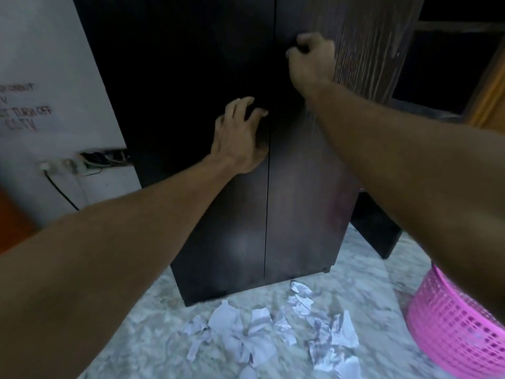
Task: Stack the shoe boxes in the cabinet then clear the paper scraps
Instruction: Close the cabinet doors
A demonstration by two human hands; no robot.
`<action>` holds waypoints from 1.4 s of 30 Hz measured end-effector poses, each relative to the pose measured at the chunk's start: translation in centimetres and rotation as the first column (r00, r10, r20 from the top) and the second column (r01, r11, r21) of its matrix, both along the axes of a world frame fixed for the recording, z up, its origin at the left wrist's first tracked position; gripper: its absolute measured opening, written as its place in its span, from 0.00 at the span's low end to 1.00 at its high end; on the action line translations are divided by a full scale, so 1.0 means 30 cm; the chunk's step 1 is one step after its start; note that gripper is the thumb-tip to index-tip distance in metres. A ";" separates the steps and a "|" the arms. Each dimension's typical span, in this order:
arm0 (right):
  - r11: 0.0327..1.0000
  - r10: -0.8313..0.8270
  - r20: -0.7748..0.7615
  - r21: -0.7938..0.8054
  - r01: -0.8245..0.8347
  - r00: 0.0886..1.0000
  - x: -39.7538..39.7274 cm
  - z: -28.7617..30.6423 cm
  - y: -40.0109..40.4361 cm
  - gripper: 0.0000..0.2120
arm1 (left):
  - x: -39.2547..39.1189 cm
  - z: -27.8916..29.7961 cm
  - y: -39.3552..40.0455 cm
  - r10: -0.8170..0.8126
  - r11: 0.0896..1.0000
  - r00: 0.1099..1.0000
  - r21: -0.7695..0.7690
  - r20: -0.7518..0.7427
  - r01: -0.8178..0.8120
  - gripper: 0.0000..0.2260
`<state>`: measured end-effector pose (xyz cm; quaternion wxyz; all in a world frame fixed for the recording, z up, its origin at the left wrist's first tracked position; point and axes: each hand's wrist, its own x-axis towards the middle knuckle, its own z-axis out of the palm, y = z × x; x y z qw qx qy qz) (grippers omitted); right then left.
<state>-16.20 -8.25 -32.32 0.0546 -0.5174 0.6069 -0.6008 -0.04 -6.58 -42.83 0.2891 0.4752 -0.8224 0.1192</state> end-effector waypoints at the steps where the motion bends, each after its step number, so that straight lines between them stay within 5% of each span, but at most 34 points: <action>1: 0.996 0.039 -0.062 0.081 -0.034 0.997 -0.011 -0.096 0.026 0.20 | 0.015 -0.057 -0.006 0.041 0.998 0.997 0.035 0.070 -0.044 0.37; 5: 0.925 0.178 -0.221 0.370 -0.087 0.959 -0.034 -0.367 0.053 0.32 | 0.070 -0.236 -0.019 0.141 0.984 0.925 0.053 0.353 -0.170 0.45; 9: 0.877 0.272 -0.277 0.466 -0.118 0.922 -0.017 -0.461 0.069 0.42 | 0.100 -0.253 -0.040 0.153 0.982 0.899 0.041 0.410 -0.186 0.46; 23: 0.859 0.242 -0.299 0.508 -0.061 0.923 -0.025 -0.498 0.079 0.37 | 0.124 -0.323 -0.100 0.131 0.990 0.913 -0.102 0.386 -0.099 0.50; 27: 0.875 0.254 -0.284 0.474 -0.094 0.925 -0.031 -0.536 0.067 0.34 | 0.058 -0.352 -0.087 0.104 0.988 0.971 -0.134 0.214 -0.077 0.46; 31: 0.889 0.264 -0.323 0.448 -0.099 0.909 -0.073 -0.637 0.090 0.32 | -0.097 -0.433 -0.053 -0.006 0.997 1.000 -0.079 -0.016 0.005 0.39; 37: 0.820 0.251 -0.308 0.572 -0.032 0.918 -0.329 -0.936 0.251 0.27 | -0.304 -0.739 0.070 -0.207 0.970 0.976 0.118 -0.065 0.214 0.29; 42: 0.669 0.313 -0.293 0.743 0.010 0.903 -0.509 -1.348 0.338 0.46 | -0.341 -1.167 0.143 -0.174 0.900 0.985 0.405 -0.003 0.160 0.29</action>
